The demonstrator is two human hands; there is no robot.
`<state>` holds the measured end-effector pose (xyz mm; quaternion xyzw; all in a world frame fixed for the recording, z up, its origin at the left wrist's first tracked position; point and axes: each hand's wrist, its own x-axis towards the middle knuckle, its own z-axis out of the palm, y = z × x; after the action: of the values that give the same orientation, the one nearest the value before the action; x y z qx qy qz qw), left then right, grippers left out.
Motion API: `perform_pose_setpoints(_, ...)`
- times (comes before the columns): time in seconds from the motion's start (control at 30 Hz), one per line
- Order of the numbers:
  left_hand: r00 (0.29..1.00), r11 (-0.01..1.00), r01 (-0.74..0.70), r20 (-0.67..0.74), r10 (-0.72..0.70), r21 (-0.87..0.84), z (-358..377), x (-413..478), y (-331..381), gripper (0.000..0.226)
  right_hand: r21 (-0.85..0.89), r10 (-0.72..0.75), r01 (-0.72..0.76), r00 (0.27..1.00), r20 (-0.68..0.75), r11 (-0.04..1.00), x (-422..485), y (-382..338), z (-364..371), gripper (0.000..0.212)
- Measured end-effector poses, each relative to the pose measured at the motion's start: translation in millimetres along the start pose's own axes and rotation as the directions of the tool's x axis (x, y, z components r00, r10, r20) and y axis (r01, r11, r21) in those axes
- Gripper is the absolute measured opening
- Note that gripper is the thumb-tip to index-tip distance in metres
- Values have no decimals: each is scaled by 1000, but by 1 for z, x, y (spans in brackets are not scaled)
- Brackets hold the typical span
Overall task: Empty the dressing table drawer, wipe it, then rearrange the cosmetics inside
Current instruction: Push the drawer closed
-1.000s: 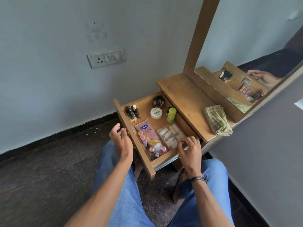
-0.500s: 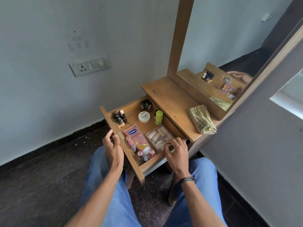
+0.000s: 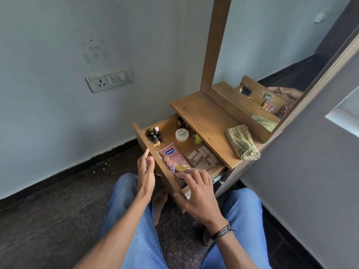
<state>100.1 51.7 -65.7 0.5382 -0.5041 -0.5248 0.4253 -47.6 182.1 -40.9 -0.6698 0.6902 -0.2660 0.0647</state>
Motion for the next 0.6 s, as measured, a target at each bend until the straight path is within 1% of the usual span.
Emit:
perform_pose_setpoints(0.13, 994, 1000, 21, 105, -19, -13, 16, 7, 6, 48, -178, 51, -61, 997, -60, 982, 6, 15, -12, 54)
perform_pose_setpoints(0.27, 980, 998, 43, 195, -36, -35, 37, 17, 11, 54, -250, 136, -161, 984, -115, 955, 13, 32, -22, 55)
perform_pose_setpoints(0.4, 956, 998, 43, 288, -52, 40, 65, 21, 16, 63, -287, 182, -234, 964, -195, 929, 23, 44, -31, 53)
perform_pose_setpoints(0.5, 934, 994, 48, 349, -79, 97, 87, 21, 24, 67, -335, 239, -299, 948, -209, 894, 34, 55, -36, 57)
perform_pose_setpoints(0.6, 908, 981, 22, 407, -100, 192, 107, 23, 29, 70, -381, 270, -337, 938, -219, 861, 44, 66, -41, 62)
